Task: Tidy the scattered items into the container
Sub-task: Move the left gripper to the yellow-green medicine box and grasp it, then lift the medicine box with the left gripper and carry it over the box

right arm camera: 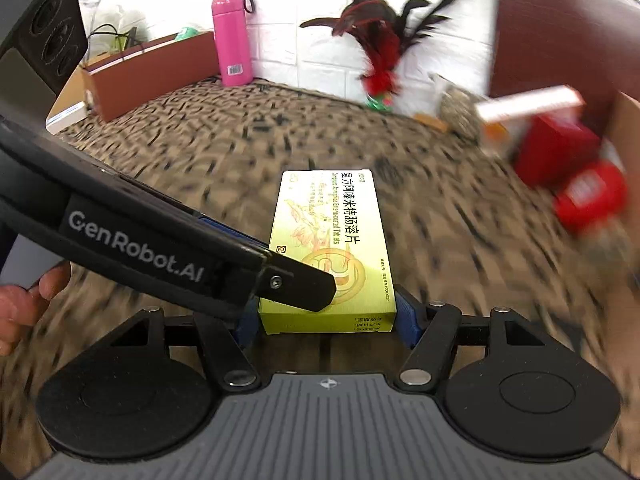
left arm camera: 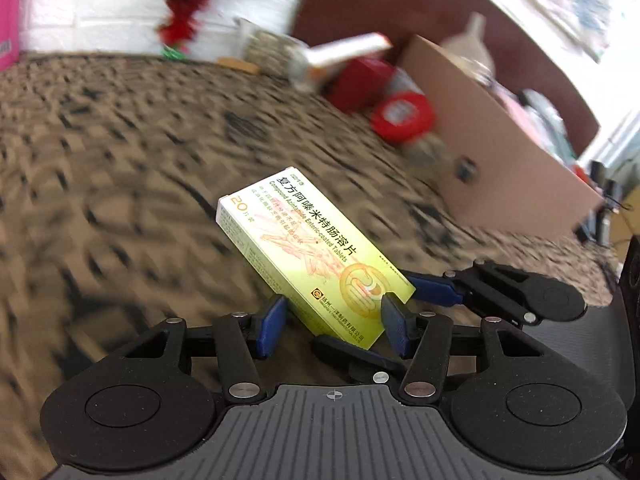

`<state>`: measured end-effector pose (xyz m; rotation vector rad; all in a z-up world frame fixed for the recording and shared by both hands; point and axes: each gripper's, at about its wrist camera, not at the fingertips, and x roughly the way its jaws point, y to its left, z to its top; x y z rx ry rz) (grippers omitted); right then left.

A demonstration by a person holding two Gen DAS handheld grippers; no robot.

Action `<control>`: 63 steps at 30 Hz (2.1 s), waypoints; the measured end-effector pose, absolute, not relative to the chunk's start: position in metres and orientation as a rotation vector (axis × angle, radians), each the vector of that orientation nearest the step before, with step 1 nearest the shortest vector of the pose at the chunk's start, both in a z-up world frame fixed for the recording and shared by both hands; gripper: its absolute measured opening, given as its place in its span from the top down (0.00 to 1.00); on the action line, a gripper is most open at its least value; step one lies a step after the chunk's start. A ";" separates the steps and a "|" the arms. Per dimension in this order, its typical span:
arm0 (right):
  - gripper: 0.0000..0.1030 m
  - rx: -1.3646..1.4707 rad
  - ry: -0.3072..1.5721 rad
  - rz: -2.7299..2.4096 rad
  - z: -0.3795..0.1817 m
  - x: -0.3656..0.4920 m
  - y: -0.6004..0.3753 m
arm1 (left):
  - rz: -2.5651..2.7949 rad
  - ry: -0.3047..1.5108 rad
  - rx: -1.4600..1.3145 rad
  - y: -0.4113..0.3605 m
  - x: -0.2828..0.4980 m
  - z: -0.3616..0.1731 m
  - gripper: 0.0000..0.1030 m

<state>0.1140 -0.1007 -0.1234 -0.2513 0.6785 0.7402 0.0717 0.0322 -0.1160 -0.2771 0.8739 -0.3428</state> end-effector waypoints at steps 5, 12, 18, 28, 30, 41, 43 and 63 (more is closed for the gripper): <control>0.31 -0.219 0.676 0.669 -0.123 0.062 -0.151 | -0.385 0.876 -0.287 -0.020 0.027 -0.119 0.34; 0.30 -0.157 0.664 0.584 -0.122 0.018 -0.190 | -0.422 0.911 -0.231 -0.050 0.021 -0.114 0.24; 0.25 -0.182 0.645 0.561 -0.124 0.022 -0.181 | -0.395 0.926 -0.242 -0.046 0.038 -0.114 0.25; 0.28 -0.189 0.666 0.538 -0.126 0.042 -0.173 | -0.401 0.919 -0.186 -0.059 0.046 -0.114 0.28; 0.29 -0.177 0.674 0.530 -0.125 0.043 -0.174 | -0.397 0.920 -0.184 -0.062 0.046 -0.112 0.35; 0.30 -0.111 0.551 0.426 -0.073 0.036 -0.216 | -0.476 0.745 -0.181 -0.102 0.049 -0.041 0.44; 0.30 -0.111 0.502 0.401 -0.058 0.039 -0.225 | -0.494 0.702 -0.172 -0.113 0.058 -0.023 0.44; 0.30 -0.011 0.299 0.207 -0.014 0.183 -0.270 | -0.537 0.559 -0.048 -0.176 0.223 0.010 0.46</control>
